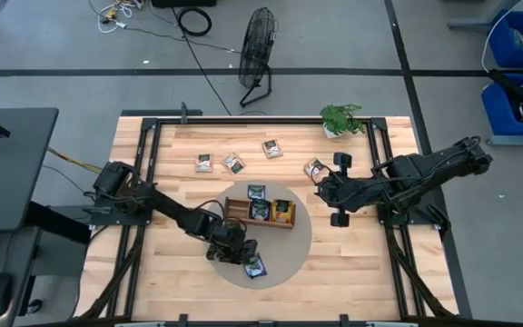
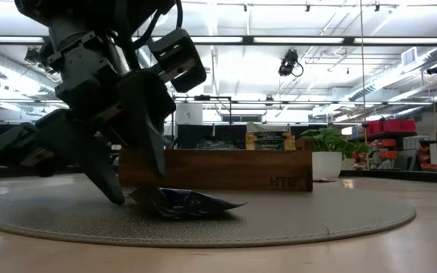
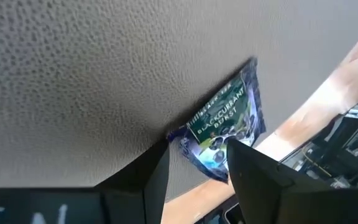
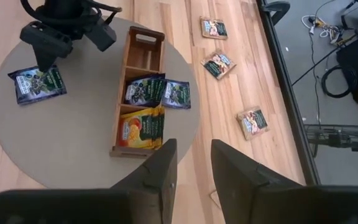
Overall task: Pick & Place Tea
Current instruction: Put the purple tea bag into the middle section of the wooden organizer
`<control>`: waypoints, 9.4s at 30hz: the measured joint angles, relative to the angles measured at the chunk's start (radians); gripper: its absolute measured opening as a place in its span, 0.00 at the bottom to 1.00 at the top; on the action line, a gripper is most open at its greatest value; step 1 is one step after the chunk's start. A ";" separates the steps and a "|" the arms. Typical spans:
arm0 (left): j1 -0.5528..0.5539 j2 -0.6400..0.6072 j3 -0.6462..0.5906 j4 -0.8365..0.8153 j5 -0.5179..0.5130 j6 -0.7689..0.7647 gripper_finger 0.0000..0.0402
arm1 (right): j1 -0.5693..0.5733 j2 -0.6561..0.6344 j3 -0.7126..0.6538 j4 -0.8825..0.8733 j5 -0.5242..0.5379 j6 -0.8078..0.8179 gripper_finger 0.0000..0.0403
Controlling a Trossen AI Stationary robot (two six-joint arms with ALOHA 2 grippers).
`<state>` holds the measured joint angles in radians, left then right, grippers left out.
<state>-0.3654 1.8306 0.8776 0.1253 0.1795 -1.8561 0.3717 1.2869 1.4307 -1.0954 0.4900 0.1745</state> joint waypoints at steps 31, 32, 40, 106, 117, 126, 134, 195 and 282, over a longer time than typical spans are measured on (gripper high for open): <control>0.011 0.000 0.000 0.213 -0.140 0.142 0.00 | -0.013 0.000 0.000 0.055 -0.118 -0.045 0.26; 0.011 0.000 0.000 0.228 -0.143 0.146 0.00 | -0.013 0.000 0.000 0.069 -0.130 -0.051 0.26; 0.008 0.000 0.016 0.283 -0.170 0.267 0.00 | -0.040 0.000 0.000 0.152 -0.246 -0.079 0.26; 0.219 -0.002 0.684 -0.323 -0.337 1.261 0.00 | -0.323 0.084 0.000 -0.022 -0.815 -0.118 0.04; 0.221 -0.005 0.684 -0.330 -0.337 1.204 0.16 | -0.323 0.084 0.000 -0.013 -0.756 -0.131 0.00; 0.216 -0.047 0.684 -0.490 -0.395 1.212 0.32 | -0.323 0.084 0.000 0.028 -0.698 -0.111 0.00; 0.176 -0.072 0.682 -0.651 -0.547 1.188 0.36 | -0.323 0.082 0.000 0.083 -0.598 -0.084 0.00; 0.268 -1.225 -0.059 -0.373 -0.535 1.527 0.11 | -0.351 0.570 0.000 0.460 -0.579 -0.001 0.00; 0.336 -1.170 -0.058 -0.454 -0.718 1.442 0.11 | -0.804 0.800 0.009 0.550 -1.144 0.382 0.46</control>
<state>-0.0292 0.6609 0.8200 -0.3282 -0.5387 -0.4137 -0.4324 2.0871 1.4395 -0.5452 -0.6542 0.5569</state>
